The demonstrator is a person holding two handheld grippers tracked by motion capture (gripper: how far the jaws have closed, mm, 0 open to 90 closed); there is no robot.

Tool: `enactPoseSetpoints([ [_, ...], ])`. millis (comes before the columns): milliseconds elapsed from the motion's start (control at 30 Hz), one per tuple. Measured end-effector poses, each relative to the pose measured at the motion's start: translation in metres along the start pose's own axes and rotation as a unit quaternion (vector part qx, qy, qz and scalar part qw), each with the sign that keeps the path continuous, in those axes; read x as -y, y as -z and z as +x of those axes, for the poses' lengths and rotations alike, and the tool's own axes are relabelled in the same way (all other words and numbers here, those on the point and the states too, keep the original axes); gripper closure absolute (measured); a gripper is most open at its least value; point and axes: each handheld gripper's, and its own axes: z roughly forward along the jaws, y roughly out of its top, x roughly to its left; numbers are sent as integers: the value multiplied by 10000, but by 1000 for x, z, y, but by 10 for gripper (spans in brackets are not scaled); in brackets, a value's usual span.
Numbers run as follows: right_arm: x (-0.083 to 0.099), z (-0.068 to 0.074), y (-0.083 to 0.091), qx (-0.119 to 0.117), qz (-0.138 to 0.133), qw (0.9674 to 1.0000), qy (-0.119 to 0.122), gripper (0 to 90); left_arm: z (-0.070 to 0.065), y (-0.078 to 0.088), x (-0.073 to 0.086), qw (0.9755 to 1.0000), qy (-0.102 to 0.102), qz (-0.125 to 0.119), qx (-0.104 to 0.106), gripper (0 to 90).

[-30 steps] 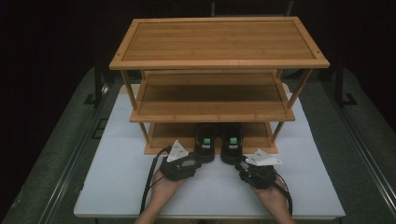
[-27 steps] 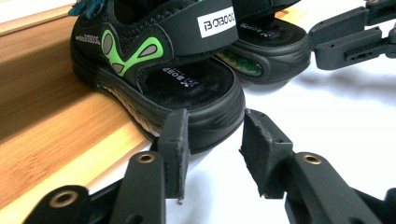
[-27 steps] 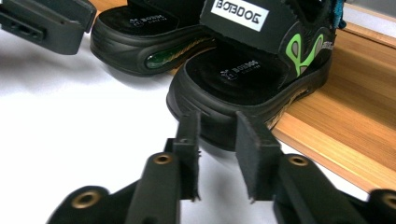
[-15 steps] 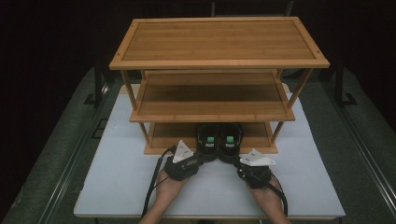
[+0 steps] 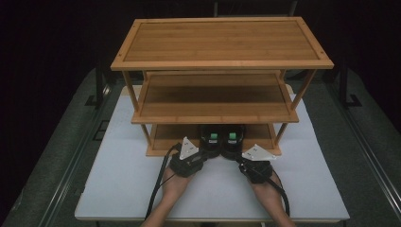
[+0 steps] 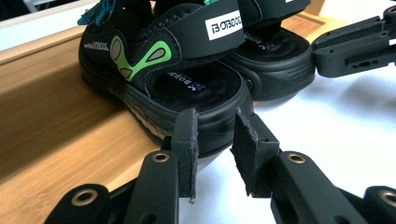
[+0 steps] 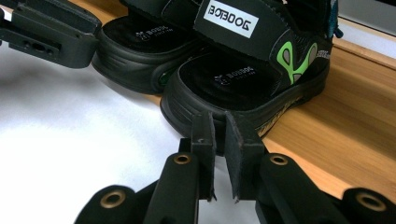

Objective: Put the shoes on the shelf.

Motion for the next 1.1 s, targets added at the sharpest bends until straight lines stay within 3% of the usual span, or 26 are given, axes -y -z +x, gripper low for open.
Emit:
enactPoseSetpoints([
  [200, -2, -3, -6, 73, -26, 10000, -23, 814, 3, -5, -2, 9999, -9, -12, -107, 723],
  [767, -8, -9, -16, 139, -29, 9997, -173, 813, 9, -15, -6, 9997, 199, -16, -134, 724],
  [1100, -9, -11, -20, 137, -37, 9997, -207, 812, 12, -19, -8, 9997, 200, 17, -140, 721],
])
